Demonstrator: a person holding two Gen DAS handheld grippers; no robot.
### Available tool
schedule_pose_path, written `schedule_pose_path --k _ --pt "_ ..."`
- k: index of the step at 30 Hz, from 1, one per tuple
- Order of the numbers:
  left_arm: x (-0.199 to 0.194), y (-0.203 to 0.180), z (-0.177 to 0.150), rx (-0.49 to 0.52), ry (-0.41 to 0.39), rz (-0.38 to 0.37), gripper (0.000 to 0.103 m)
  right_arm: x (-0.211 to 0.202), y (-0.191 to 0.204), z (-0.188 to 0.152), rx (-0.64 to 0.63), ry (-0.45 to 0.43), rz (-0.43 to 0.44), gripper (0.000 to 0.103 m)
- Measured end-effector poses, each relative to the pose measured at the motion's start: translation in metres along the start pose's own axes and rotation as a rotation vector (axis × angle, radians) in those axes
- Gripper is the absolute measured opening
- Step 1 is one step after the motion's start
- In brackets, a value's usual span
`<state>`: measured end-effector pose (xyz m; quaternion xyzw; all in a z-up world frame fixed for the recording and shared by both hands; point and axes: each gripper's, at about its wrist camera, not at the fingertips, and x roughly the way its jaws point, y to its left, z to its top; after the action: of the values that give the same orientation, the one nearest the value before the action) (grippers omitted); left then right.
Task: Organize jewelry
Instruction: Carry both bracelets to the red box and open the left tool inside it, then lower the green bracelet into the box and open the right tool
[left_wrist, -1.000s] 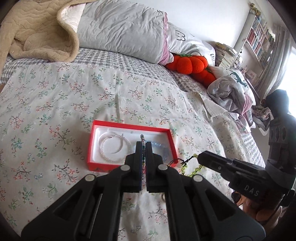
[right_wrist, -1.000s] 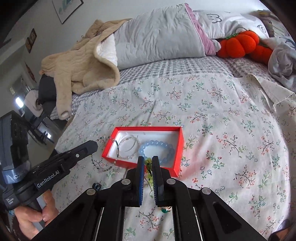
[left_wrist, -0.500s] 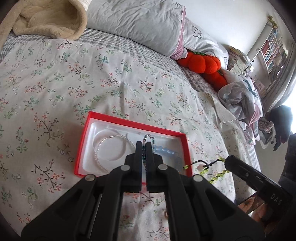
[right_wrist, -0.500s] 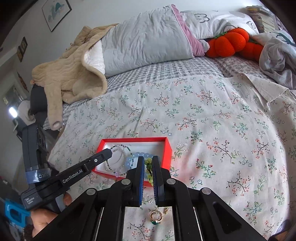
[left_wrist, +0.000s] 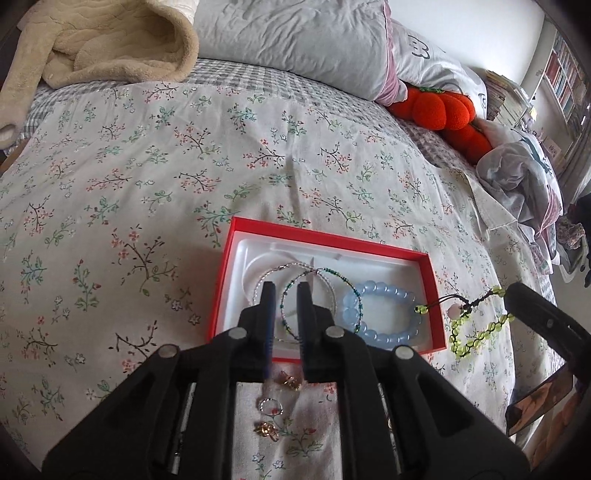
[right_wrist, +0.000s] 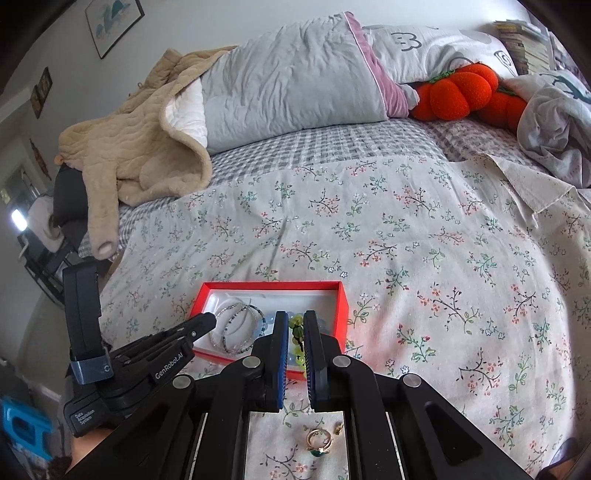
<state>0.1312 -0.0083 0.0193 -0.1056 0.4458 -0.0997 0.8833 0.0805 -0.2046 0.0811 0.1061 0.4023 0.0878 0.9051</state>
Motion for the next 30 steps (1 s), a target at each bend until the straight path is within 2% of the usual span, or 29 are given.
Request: schedule_pose_path --k 7,12,14,18,26,30 --pt "-0.018 0.004 -0.002 0.025 -0.012 0.029 0.044 0.003 0.015 0.007 -0.022 -0.023 -0.022 0.008" --pt "-0.028 0.011 -0.005 0.031 -0.005 0.059 0.05 0.008 0.034 0.015 -0.041 -0.043 0.023 0.008" --pt "-0.029 0.014 -0.006 0.032 0.001 0.075 0.056 0.011 0.043 0.017 -0.052 -0.048 0.061 0.008" --pt "-0.029 0.02 -0.009 0.03 0.017 0.092 0.057 0.027 0.051 0.018 -0.081 -0.038 0.079 0.008" --pt "-0.025 0.02 -0.013 0.055 0.036 0.118 0.057 0.063 0.015 0.01 -0.042 0.046 -0.041 0.009" --pt "-0.027 0.015 -0.013 0.064 0.037 0.117 0.058 0.062 0.003 0.007 -0.013 0.071 -0.05 0.011"
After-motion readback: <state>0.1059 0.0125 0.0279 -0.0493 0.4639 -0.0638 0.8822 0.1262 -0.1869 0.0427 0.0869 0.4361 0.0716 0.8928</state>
